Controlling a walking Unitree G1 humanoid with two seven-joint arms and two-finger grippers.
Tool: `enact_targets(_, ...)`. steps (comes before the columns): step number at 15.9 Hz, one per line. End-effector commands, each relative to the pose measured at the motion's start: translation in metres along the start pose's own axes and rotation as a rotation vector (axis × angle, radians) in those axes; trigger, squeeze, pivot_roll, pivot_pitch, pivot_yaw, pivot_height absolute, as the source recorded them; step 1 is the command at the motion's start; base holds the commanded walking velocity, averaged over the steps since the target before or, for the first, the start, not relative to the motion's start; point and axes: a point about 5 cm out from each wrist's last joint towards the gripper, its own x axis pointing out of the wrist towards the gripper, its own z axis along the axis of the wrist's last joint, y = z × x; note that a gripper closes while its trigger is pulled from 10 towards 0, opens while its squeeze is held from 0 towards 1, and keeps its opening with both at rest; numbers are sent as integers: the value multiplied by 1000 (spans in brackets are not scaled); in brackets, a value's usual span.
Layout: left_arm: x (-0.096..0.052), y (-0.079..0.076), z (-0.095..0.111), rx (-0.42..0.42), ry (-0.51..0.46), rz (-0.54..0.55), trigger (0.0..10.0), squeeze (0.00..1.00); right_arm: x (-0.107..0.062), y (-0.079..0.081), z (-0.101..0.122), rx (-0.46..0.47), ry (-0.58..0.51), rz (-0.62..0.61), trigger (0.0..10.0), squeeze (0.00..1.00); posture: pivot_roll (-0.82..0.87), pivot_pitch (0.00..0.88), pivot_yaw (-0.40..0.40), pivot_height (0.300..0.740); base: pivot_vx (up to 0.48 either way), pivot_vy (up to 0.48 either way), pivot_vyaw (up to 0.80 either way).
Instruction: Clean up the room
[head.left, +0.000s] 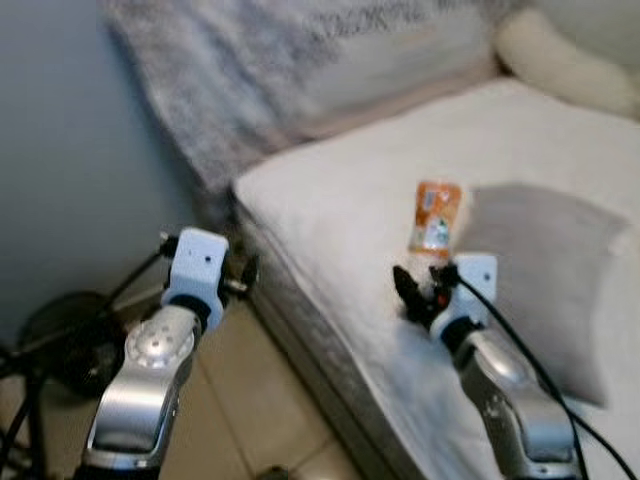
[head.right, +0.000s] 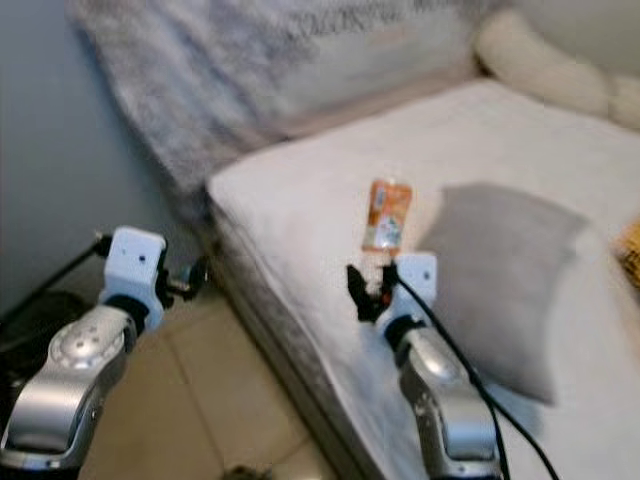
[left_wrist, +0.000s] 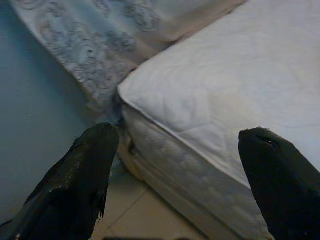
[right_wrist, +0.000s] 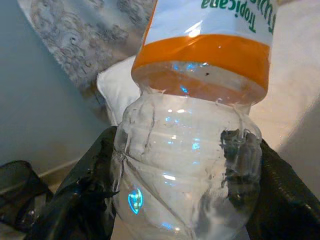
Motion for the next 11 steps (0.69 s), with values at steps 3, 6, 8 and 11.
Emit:
enact_targets(3,-1,6,-1,-23,5,27,10000,0,1,7,-3,-9,12,31,10000,0,-59,0,16,740,95,0,800)
enact_targets(6,-1,6,-3,-61,14,39,10000,0,2,5,-1,-23,18,28,10000,0,-70,0,28,740,296,0,800)
enact_targets(8,-3,8,-5,-54,18,36,10000,0,3,6,-1,-29,19,34,10000,0,-68,0,30,740,302,0,800)
enact_targets(11,-3,12,-5,-35,8,47,10000,0,3,6,-4,-35,26,36,10000,0,-63,0,27,740,312,0,800)
